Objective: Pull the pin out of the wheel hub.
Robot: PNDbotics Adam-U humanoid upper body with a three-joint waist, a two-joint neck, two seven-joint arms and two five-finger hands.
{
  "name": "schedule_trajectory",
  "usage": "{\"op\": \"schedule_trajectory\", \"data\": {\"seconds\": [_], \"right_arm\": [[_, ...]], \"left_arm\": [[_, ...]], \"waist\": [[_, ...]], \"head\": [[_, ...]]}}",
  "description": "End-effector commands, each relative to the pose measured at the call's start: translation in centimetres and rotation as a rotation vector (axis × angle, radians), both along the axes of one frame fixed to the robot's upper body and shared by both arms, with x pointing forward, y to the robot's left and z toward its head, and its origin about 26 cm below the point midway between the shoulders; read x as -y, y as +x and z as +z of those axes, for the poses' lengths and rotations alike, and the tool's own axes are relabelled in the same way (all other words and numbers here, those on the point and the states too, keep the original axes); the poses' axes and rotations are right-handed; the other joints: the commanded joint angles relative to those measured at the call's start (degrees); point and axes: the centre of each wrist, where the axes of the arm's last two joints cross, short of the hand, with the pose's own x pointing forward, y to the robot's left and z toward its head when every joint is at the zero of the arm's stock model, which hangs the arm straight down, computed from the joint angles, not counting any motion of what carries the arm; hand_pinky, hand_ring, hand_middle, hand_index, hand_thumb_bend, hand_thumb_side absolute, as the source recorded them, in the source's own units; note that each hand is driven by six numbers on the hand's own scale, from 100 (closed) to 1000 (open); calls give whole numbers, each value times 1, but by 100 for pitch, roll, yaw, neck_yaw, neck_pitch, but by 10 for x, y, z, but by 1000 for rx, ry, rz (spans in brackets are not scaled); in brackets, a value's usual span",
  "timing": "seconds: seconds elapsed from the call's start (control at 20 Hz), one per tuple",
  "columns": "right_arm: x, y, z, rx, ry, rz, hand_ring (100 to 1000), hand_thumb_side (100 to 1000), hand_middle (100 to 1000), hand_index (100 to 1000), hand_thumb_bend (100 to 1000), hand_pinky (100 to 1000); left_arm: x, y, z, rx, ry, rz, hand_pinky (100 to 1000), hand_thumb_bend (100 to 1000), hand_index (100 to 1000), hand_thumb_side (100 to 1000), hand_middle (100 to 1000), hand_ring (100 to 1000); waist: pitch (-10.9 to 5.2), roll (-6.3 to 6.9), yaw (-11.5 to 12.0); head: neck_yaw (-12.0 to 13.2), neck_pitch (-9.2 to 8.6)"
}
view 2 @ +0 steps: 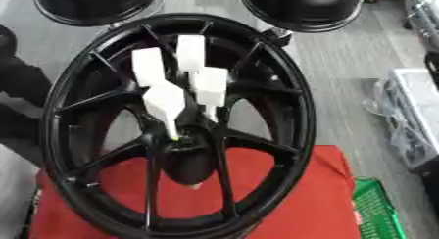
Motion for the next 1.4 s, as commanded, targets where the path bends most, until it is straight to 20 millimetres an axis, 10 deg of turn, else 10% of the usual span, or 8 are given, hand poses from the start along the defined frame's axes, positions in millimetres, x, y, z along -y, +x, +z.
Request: {"op": "schedule_trajectory", "data": {"seconds": [0.05,0.8,1.4], "right_arm": [[-9,-14,27,51,-166,24,730,254,732,788,100,810],[-92,5,26,-146,-615,177,758,221,742,803,100,817],[-109,20,12,-247,-685,166,778,313,763,824,100,825]], "left_arm": [[-7,-1,5,16,34,18,630,138,699,783,749,757],[-13,0,-2,-11,62,29,631,138,691,786,750,758],[-14,-1,-2,-12,60,30,634,138,691,786,755,763]], "waist": [[-159,-17,-37],[-243,-105,-148],[-249,-89,-158]], "head": [[-30,51],[-15,184],[-22,202]]}}
